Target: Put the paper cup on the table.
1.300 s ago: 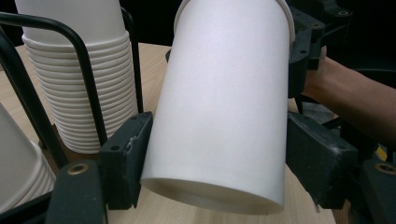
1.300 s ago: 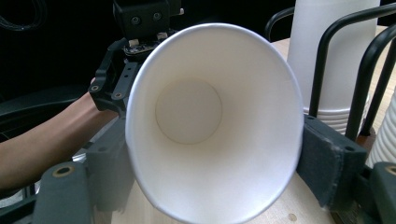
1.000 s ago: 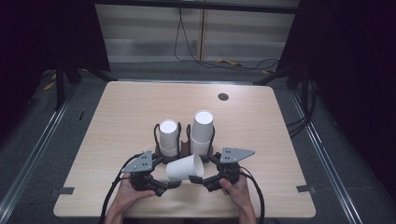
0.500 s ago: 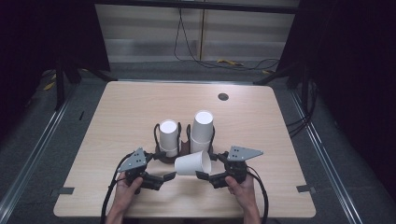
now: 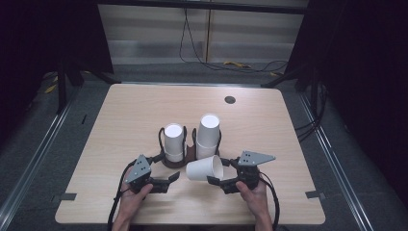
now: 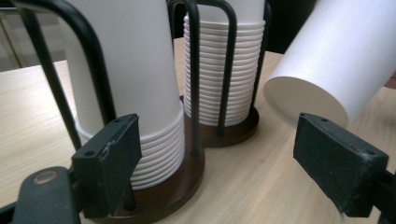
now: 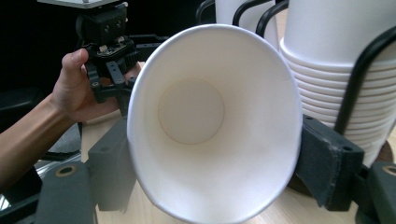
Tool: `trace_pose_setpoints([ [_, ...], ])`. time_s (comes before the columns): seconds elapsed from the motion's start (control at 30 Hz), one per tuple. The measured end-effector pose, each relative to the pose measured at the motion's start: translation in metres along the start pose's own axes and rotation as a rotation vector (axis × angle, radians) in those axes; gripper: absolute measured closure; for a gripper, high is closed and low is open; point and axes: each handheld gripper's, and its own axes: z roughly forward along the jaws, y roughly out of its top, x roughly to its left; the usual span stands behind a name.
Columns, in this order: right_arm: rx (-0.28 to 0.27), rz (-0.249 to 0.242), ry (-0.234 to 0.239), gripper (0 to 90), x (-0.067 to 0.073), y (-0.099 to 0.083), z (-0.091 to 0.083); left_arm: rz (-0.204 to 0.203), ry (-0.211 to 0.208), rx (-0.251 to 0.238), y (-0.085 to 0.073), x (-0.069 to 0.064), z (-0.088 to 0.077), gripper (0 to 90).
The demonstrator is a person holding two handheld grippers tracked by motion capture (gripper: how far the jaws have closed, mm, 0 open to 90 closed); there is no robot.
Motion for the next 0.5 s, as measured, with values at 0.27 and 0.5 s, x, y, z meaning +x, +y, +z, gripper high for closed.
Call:
trace_pose_setpoints([
  [0.27, 0.029, 0.003, -0.052, 22.7, -0.001, -0.002, -0.009, 0.026, 0.048, -0.081, -0.004, -0.003, -0.009, 15.1],
  [0.5, 0.062, 0.007, -0.105, 22.7, 0.001, -0.002, -0.018, 0.018, 0.101, -0.157, -0.008, -0.006, -0.015, 15.0],
])
